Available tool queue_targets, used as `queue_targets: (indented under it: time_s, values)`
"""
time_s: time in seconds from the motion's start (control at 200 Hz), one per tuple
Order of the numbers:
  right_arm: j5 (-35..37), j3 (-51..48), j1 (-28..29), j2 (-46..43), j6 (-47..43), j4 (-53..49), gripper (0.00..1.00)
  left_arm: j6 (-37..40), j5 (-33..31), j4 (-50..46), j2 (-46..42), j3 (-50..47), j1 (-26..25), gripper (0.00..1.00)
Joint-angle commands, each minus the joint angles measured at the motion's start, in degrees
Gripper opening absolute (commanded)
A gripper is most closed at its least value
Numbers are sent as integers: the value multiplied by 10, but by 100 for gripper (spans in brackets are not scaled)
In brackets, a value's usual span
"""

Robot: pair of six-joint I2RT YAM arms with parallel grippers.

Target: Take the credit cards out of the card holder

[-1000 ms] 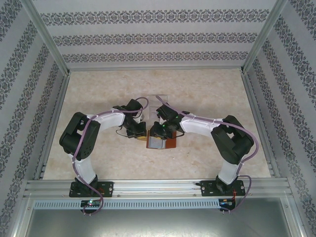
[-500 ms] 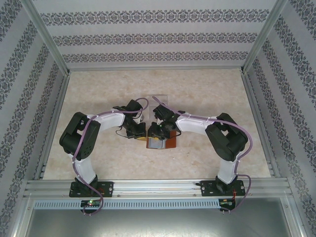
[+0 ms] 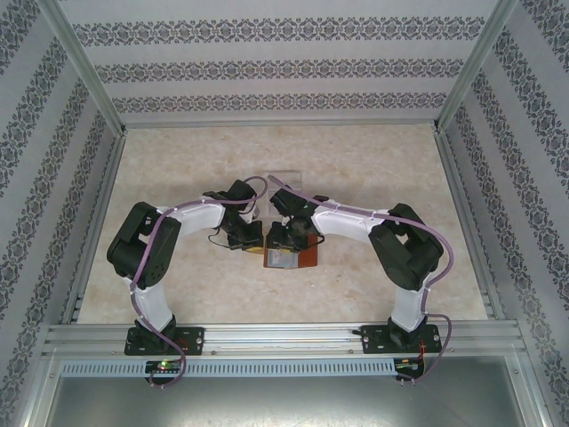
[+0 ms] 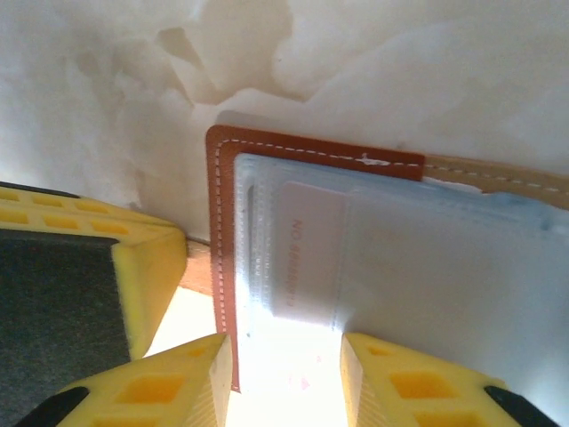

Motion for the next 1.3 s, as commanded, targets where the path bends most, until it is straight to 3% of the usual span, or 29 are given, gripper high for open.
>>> queue_targets:
  time_s: [0.0, 0.824, 1.114, 1.299]
  values:
    - [53, 24, 8, 13, -24, -70, 39, 4, 1, -10, 1, -12, -6, 8]
    - [188, 95, 22, 14, -67, -230, 52, 2, 4, -15, 8, 0, -7, 7]
    - [194, 93, 22, 0, -63, -238, 50, 4, 4, -18, 10, 3, -6, 7]
    - [181, 88, 22, -16, -63, -229, 35, 6, 4, -20, 11, 8, -6, 7]
